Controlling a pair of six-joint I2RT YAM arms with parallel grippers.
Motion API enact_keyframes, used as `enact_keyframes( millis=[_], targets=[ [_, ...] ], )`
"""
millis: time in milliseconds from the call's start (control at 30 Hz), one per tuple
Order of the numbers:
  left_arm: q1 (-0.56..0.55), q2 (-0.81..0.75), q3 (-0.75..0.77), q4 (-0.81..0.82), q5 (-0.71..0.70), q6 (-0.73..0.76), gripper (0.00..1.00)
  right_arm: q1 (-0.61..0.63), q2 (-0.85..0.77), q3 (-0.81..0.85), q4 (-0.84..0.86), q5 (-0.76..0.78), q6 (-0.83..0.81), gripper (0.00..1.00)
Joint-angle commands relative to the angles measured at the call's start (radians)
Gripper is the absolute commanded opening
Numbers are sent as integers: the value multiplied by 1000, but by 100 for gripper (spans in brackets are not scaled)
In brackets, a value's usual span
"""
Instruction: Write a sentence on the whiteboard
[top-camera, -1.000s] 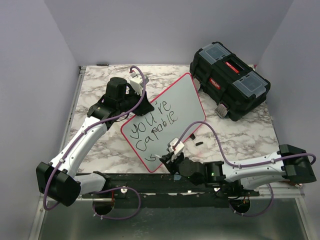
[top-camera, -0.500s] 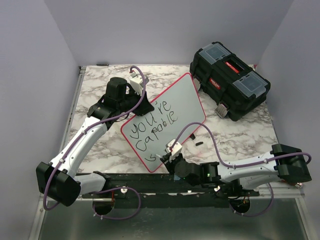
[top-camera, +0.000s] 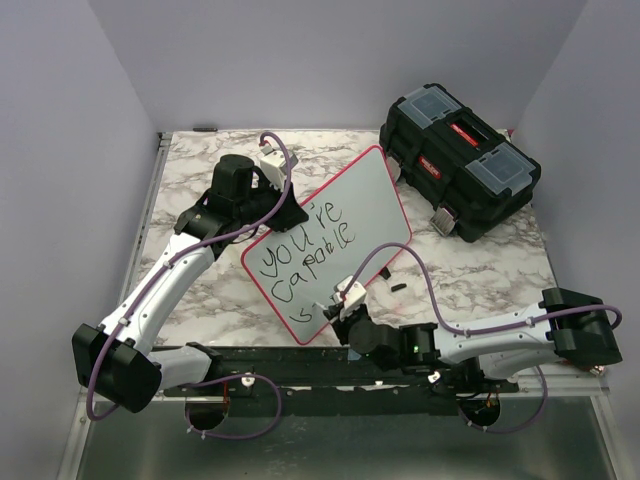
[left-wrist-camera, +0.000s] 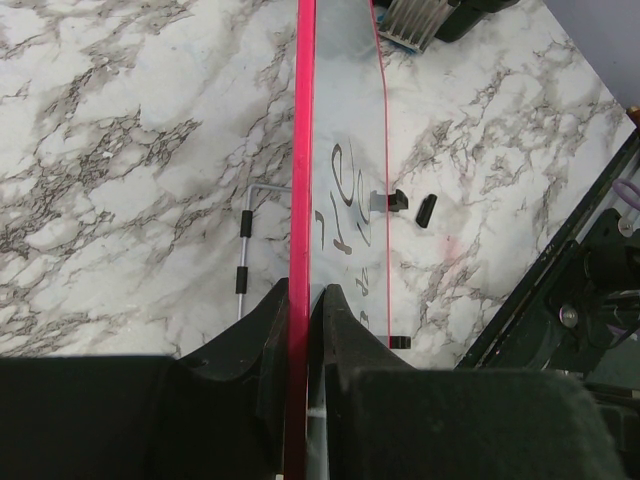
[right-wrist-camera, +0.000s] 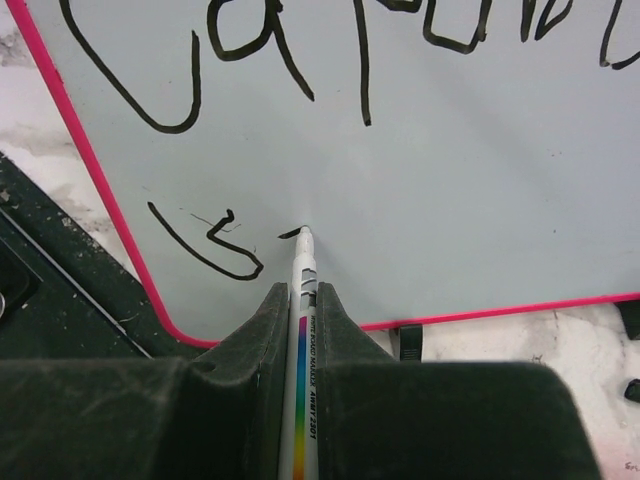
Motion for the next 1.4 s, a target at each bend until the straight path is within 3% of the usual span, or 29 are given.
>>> enact_keyframes(
  millis=[0,300,600,1367],
  targets=[
    [-23,23,-26,-108,-53,94,0,-19,-14,-6,17,78,-15,1],
    [-24,24,-25,-110,-58,95,0,-31,-44,13,-40,88,-26,1],
    [-24,25,-23,-110,-61,97,0,-31,-124,-5,-3,-31,-63,0],
    [-27,31,-21,-111,-63,95,0,-31,19,40,55,-28,-46,1]
  ],
)
